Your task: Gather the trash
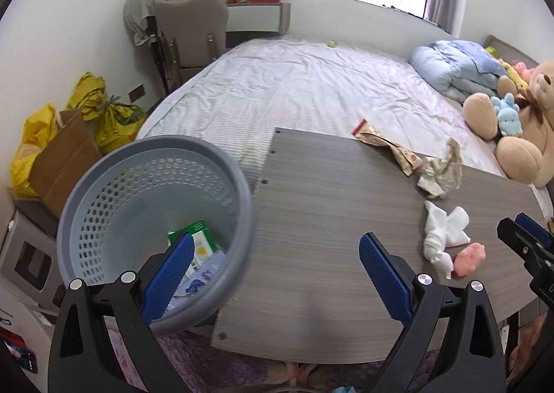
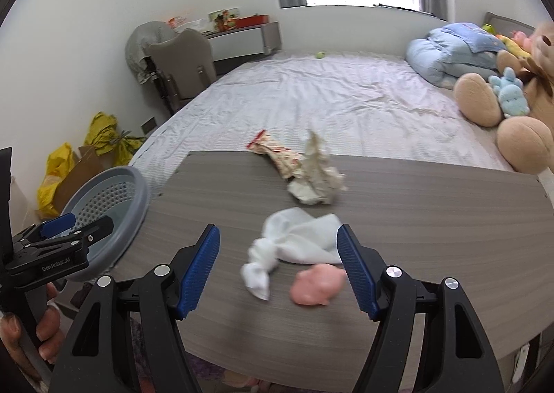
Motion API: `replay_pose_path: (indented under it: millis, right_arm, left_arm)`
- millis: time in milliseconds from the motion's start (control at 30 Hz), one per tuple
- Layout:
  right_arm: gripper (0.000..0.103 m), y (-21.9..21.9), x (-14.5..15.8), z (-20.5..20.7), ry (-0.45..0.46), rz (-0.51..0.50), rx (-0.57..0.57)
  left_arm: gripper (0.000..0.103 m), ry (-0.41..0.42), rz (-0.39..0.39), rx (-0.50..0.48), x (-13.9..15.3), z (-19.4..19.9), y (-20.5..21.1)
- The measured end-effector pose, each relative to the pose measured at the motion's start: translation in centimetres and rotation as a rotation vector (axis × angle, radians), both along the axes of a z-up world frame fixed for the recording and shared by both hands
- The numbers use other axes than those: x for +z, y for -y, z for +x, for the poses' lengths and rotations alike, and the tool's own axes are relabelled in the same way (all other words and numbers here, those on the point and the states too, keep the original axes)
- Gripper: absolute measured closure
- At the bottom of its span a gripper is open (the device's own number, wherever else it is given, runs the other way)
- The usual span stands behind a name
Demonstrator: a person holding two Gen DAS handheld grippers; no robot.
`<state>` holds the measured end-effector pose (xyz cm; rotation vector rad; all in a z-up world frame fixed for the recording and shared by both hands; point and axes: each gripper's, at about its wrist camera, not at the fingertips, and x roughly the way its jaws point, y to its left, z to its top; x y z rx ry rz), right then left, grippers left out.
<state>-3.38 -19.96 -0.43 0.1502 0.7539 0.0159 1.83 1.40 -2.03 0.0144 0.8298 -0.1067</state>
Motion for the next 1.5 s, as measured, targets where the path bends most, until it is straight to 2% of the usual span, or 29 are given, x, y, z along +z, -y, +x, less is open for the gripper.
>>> replay_pose_path:
  millis: [200, 467, 767, 1333, 1500]
  right_arm:
    - [0.035, 3.9, -0.8, -1.3, -0.013, 0.008, -0.073]
    - [0.035, 6.4, -3.5, -1.7, -0.080, 0.035, -0.097]
    - [0.035, 4.7, -6.0, -0.1, -0.132, 0.093, -0.026]
    - [0.036, 2.8, -7.7, 2.0, -0.145, 0.077, 0.004]
    - [0.066, 2.5, -8.0, 2.1, -0.159, 0.085, 0.031]
  left_arm:
    - [0.009, -0.014, 0.011, -0.054, -0.6, 0.3, 3.0]
    - [0.009, -0.048, 0.049, -0.106, -1.9, 0.6, 6.3]
    - [0.009, -0.064, 0.072, -0.092, -2.6, 1.1, 6.9]
    - [0.009, -0.073, 0.076, -0.080, -2.9, 1.3, 6.4]
    - [0.008, -0.078, 0.082, -0.092, -3.1, 1.3, 6.8]
